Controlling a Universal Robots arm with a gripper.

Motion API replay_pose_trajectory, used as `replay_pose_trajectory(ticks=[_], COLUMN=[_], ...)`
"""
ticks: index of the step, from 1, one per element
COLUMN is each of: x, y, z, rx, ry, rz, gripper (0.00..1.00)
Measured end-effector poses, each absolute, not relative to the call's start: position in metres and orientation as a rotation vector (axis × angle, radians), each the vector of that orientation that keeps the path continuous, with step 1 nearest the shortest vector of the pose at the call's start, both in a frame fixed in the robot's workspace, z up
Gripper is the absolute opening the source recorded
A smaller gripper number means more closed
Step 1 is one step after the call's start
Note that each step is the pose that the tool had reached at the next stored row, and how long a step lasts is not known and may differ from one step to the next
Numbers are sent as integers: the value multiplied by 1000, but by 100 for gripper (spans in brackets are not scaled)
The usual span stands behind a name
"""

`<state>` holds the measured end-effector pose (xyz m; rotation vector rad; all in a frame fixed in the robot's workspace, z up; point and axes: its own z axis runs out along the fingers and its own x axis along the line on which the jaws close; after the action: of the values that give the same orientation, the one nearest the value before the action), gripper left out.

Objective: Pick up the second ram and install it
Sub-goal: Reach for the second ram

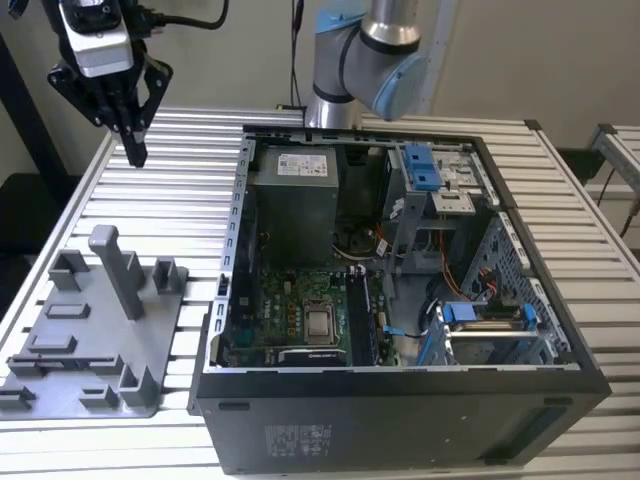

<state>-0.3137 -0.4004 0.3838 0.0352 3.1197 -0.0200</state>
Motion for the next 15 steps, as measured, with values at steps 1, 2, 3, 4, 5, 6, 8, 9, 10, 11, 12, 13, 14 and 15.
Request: replay_pose_trajectory(ticks=[1, 2, 3, 4, 5, 6, 8, 9, 10, 11, 12, 13, 14, 15], x=[-316, -318, -320, -322, -324, -326, -330, -332, -334, -336, -338, -340, -343, -345], y=[-401, -401, -401, -401, -401, -401, -401, -401, -401, -401, -401, -401, -401, -401], z=[384, 384, 384, 383, 383, 383, 383, 383, 383, 383, 383, 383, 383, 383], rx=[33, 32, 30, 28, 27, 25, 21, 19, 17, 15, 13, 11, 9, 7], ry=[3120, 3120, 3120, 3120, 3120, 3120, 3120, 3120, 3120, 3120, 3119, 3119, 3119, 3119], rz=[-21, -22, -23, -24, -25, -27, -29, -32, -34, -35, -37, -38, -40, -42], gripper=[11, 11, 11, 11, 11, 11, 11, 11, 11, 11, 11, 11, 11, 11])
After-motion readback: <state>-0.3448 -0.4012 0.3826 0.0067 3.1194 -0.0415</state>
